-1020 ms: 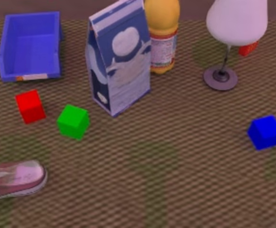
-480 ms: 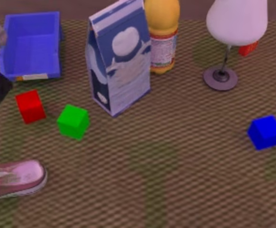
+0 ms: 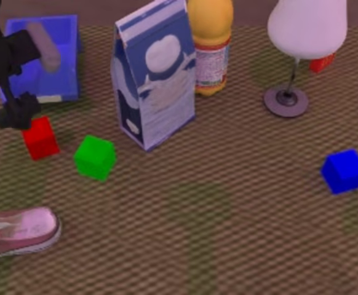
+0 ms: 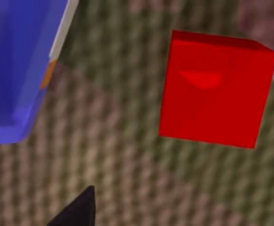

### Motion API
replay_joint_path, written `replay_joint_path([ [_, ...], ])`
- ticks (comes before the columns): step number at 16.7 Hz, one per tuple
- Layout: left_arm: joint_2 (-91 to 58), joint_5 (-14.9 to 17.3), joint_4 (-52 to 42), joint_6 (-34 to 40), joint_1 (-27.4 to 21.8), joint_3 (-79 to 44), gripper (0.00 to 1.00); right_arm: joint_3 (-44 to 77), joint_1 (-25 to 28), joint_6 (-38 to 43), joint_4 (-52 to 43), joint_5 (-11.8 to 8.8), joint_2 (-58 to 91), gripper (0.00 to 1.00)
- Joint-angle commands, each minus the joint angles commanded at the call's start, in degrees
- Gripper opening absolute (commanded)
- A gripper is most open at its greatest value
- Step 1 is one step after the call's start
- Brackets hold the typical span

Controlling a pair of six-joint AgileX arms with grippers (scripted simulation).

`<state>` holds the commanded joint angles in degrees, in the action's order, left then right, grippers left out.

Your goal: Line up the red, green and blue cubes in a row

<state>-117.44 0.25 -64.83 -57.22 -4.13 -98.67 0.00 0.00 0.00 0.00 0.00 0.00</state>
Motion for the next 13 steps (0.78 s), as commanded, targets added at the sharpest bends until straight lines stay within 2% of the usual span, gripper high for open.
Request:
replay_joint_path([
  [5, -9.66, -0.06, -4.95, -4.59, -0.10, -8.28, 1.00, 0.00, 0.00, 0.00, 0.00, 0.00, 0.00, 1.00],
  [13, -10.43, -0.06, -2.58, -4.71, 0.01, -6.35, 1.00, 0.00, 0.00, 0.00, 0.00, 0.00, 0.00, 1.00],
])
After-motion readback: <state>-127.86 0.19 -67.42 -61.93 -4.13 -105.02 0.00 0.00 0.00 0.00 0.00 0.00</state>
